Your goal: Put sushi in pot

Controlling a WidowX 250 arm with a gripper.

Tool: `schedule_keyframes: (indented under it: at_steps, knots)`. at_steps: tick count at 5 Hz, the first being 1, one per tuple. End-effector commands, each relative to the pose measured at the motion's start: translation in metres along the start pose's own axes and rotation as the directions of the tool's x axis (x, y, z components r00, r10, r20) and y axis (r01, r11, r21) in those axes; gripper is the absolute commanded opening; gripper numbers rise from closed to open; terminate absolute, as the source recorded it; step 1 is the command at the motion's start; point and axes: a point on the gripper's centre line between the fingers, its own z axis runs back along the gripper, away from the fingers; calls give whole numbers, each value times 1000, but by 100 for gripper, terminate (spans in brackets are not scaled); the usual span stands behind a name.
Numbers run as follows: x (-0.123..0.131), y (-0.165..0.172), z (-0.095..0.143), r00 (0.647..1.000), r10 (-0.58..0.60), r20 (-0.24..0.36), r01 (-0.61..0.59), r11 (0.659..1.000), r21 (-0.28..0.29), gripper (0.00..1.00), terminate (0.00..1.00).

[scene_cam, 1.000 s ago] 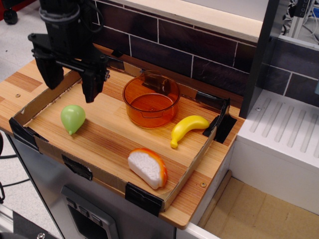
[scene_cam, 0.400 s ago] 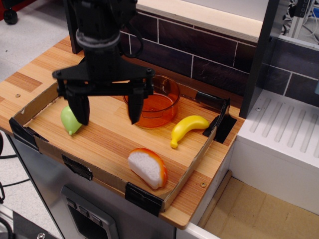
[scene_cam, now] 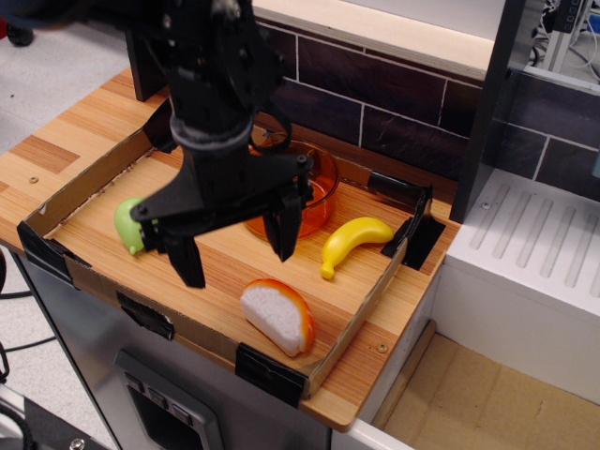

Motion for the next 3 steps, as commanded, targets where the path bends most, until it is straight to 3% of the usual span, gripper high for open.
schedule_keyframes:
  at_steps: [1,3]
  knots:
    - [5,-28,-16,997,72,18,-72,997,-10,100,0]
    - [-5,-35,-40,996,89,9,-90,996,22,100,0]
